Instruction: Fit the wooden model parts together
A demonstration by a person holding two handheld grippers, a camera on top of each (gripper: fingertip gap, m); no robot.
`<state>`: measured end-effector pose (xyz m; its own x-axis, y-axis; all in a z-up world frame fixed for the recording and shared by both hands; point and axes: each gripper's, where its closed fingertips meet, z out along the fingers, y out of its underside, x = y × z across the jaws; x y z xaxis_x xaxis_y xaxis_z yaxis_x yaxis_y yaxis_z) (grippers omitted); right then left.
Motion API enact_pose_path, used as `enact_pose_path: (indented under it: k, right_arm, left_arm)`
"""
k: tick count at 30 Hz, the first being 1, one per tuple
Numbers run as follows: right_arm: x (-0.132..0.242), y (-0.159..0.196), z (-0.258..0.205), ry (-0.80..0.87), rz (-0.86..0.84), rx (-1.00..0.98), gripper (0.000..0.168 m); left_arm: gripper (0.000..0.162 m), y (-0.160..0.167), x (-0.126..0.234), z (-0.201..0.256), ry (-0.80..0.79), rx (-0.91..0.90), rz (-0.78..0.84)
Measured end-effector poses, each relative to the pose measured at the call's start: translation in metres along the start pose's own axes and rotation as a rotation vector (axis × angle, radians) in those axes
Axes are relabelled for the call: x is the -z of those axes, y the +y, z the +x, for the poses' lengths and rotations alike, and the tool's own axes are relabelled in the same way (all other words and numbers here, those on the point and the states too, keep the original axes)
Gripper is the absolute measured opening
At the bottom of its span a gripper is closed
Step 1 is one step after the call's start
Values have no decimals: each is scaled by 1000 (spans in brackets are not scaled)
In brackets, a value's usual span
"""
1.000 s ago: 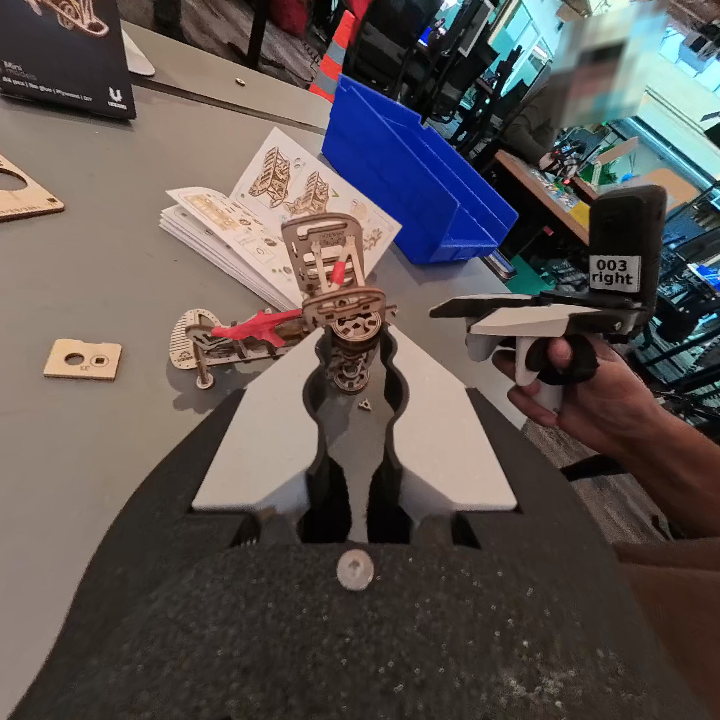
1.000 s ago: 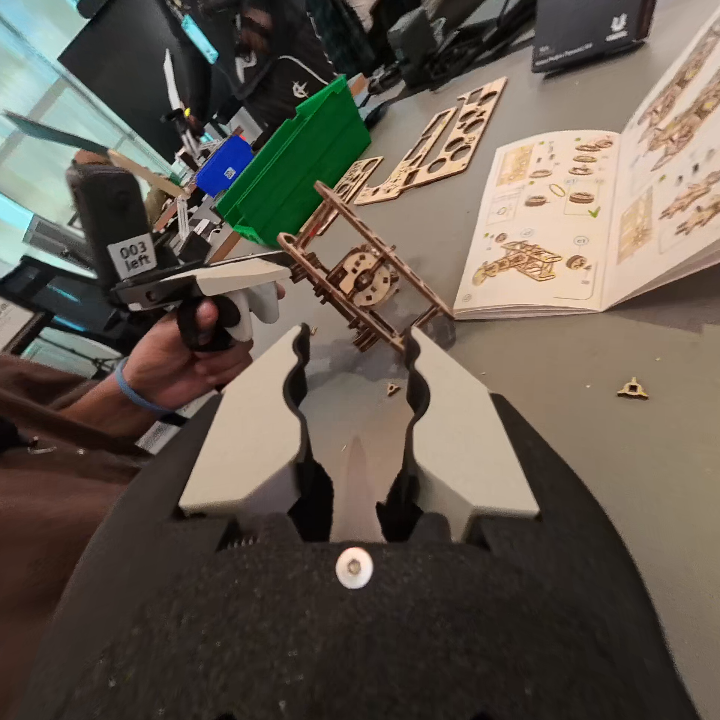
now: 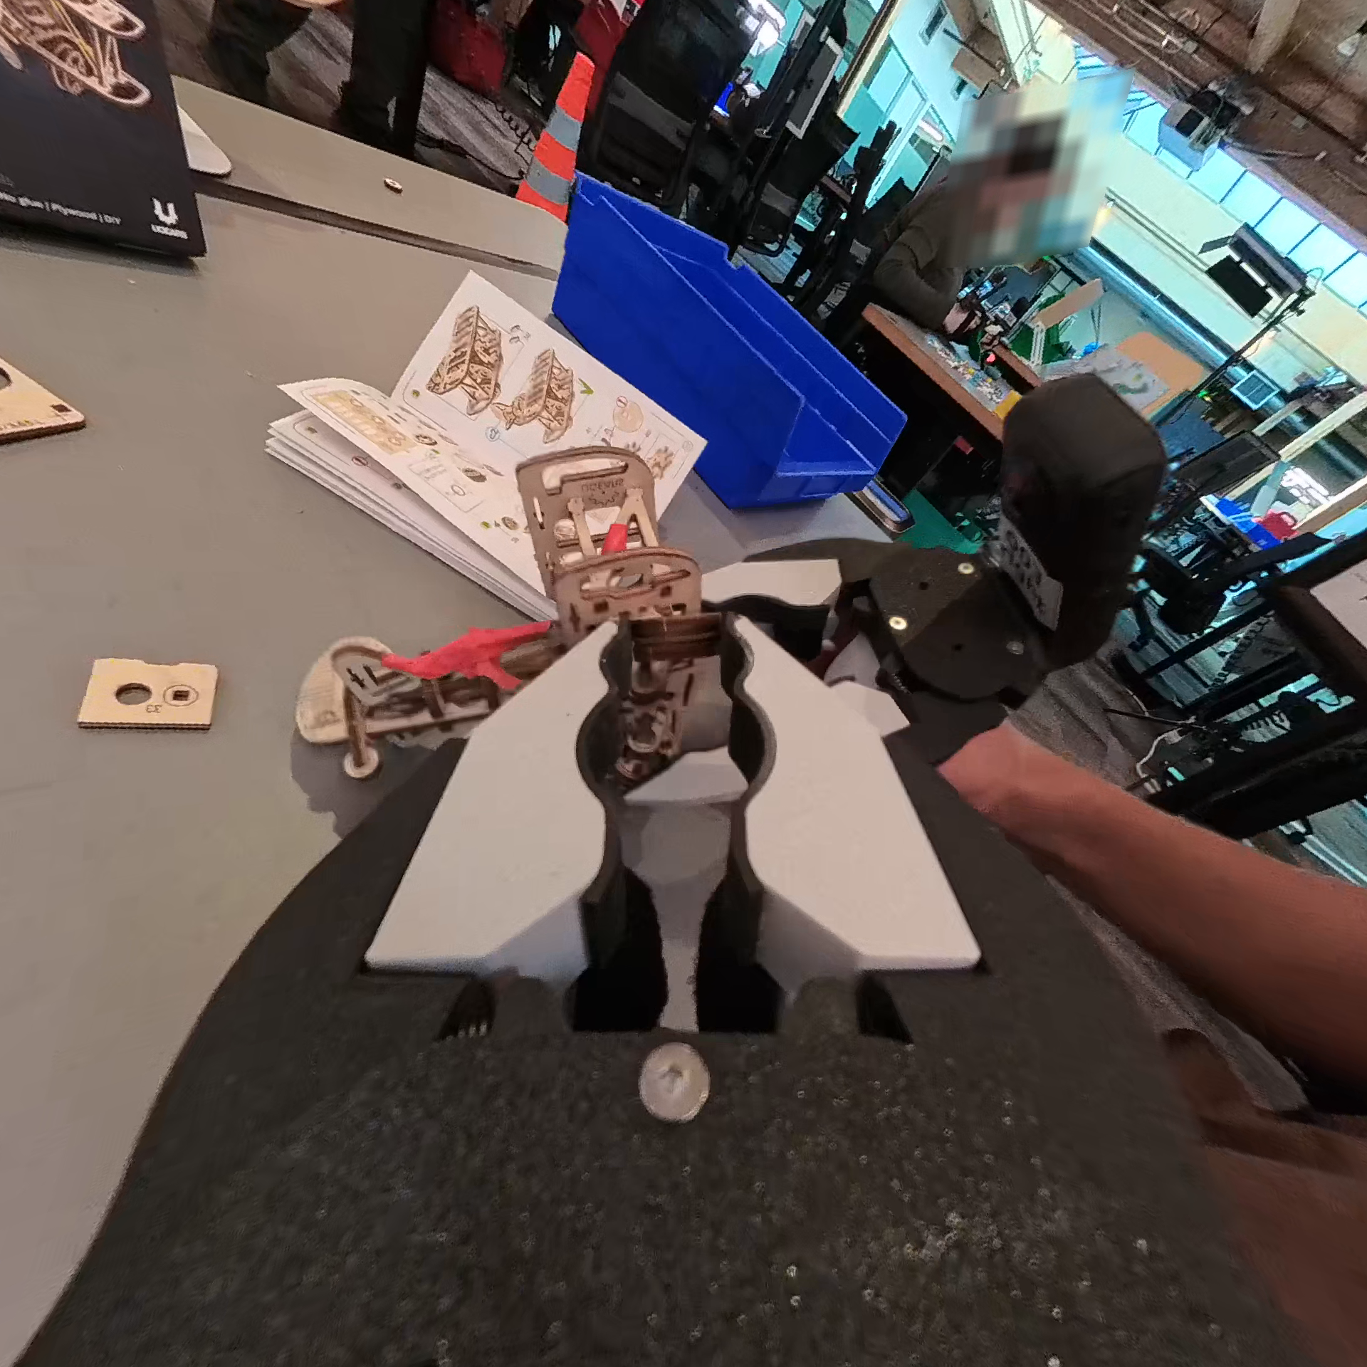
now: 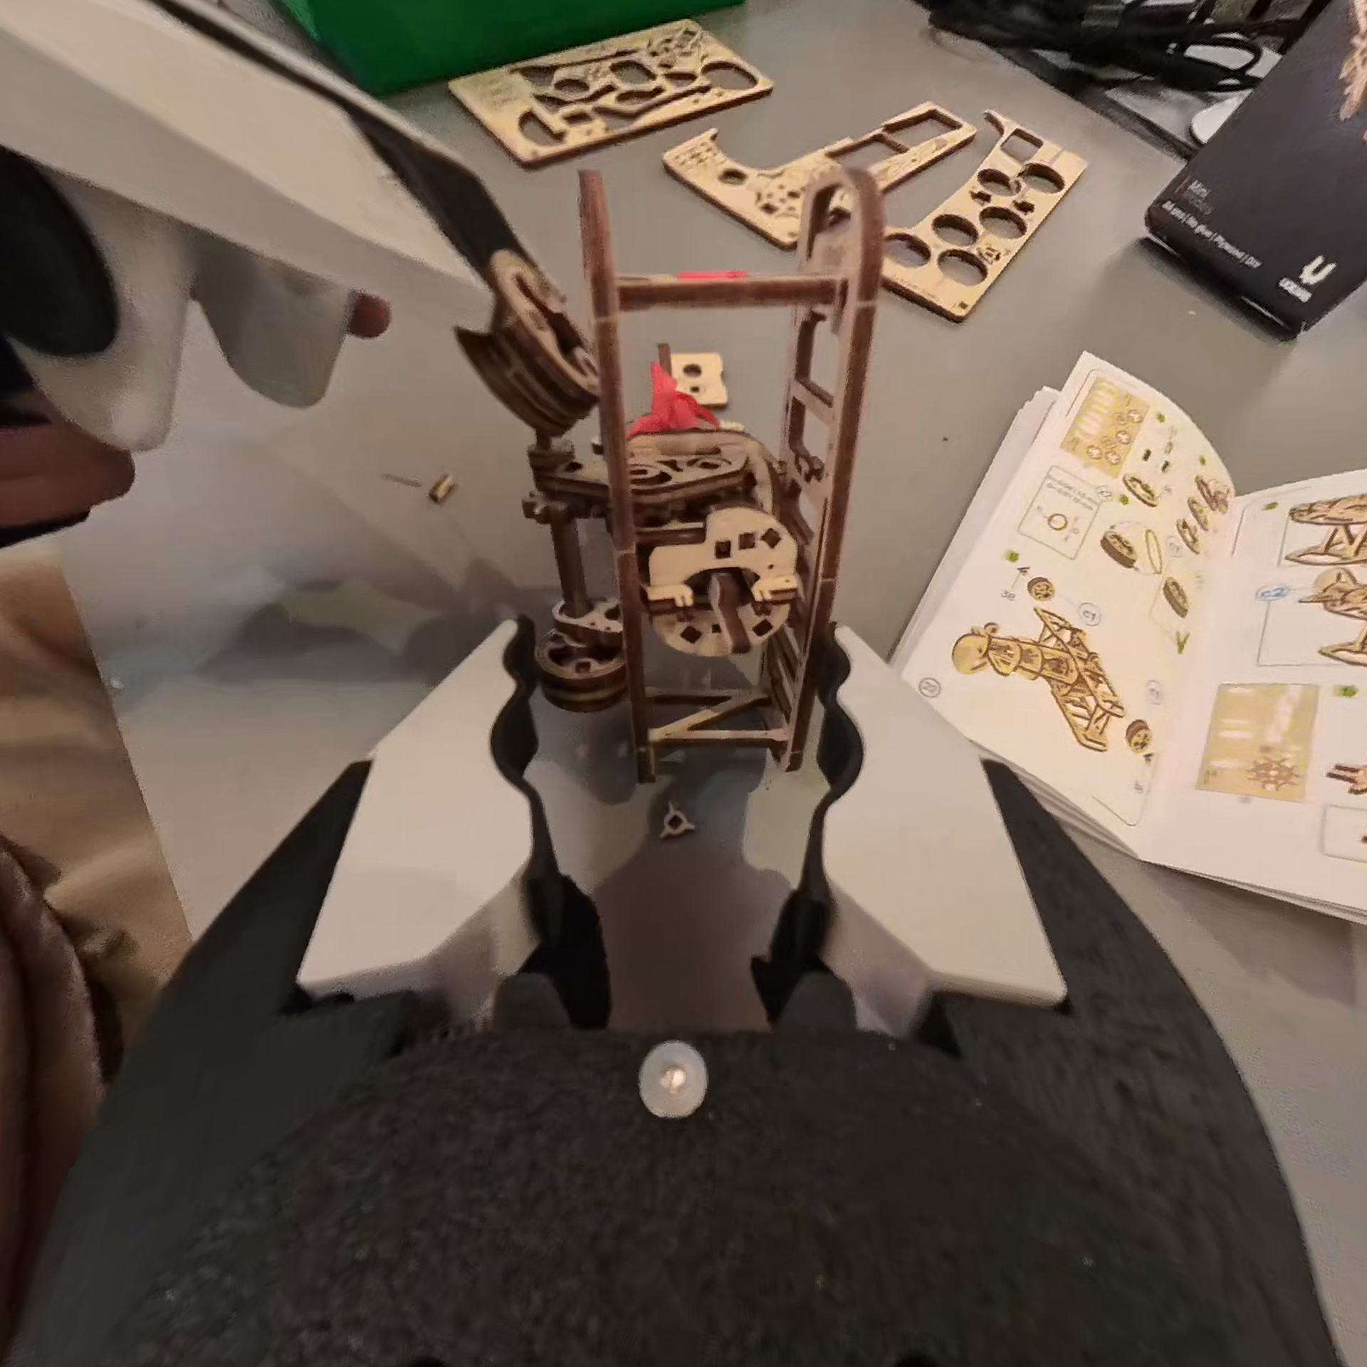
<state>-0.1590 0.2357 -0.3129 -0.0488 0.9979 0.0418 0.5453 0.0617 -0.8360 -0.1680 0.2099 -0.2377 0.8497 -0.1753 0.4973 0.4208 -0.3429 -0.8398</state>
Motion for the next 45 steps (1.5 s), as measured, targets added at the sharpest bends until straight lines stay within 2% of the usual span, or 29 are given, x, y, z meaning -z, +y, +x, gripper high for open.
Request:
enact_pose_path:
  k: [1, 4, 6, 7, 9, 10, 12, 14, 18, 21, 23, 26, 29, 35, 38, 42, 45]
  right_arm:
    - [-1, -2, 3, 2, 10, -33, 73]
    - [1, -7, 7, -79, 17, -216, 71]
    - [7, -14, -3, -269, 12, -428, 65]
    - [14, -21, -9, -382, 19, -548, 48]
    - [24, -29, -16, -554, -2, -710, 47]
    - [24, -25, -18, -579, -57, -707, 45]
    - [20, -11, -15, -530, -163, -620, 45]
    - [20, -10, -16, -544, -178, -624, 46]
    - [23, -6, -20, -585, -193, -807, 46]
    - [26, 3, -23, -550, -199, -946, 45]
    - [28, 7, -25, -529, -179, -967, 46]
    - [29, 16, -18, -429, -144, -950, 60]
    - [38, 19, -13, -381, -94, -944, 60]
    - [70, 24, -1, -263, -60, -804, 64]
    - [89, 16, 7, -174, -24, -579, 63]
    - [97, -16, -9, -143, 119, -142, 63]
    - [97, -36, -30, -136, 227, 49, 49]
  left_arm:
    - [20, -2, 2, 0, 9, 10, 5]
    - [20, -17, 15, 5, 44, 45, 45]
    - [19, -29, 30, 1, 20, 39, 80]
    - [20, -33, 37, -1, 9, 30, 91]
    - [20, -34, 50, -3, -5, 8, 80]
    - [20, -31, 55, -7, -31, -10, 60]
    - [20, -21, 64, -25, -127, -49, 14]
    - [20, -11, 69, -34, -155, -65, -28]
    - [20, 6, 64, -35, -135, -67, -93]
    - [20, 18, 53, -25, -79, -112, -153]
    - [20, 26, 46, -19, -59, -161, -205]
    - [20, 34, 40, -17, -49, -188, -260]
    - [20, 33, 35, -10, -15, -155, -265]
    - [20, 32, 19, 10, 76, -150, -289]
    - [20, 28, 8, 12, 82, -130, -317]
    - [20, 19, -4, 40, 221, -139, -374]
    - [20, 26, -12, 46, 244, -104, -492]
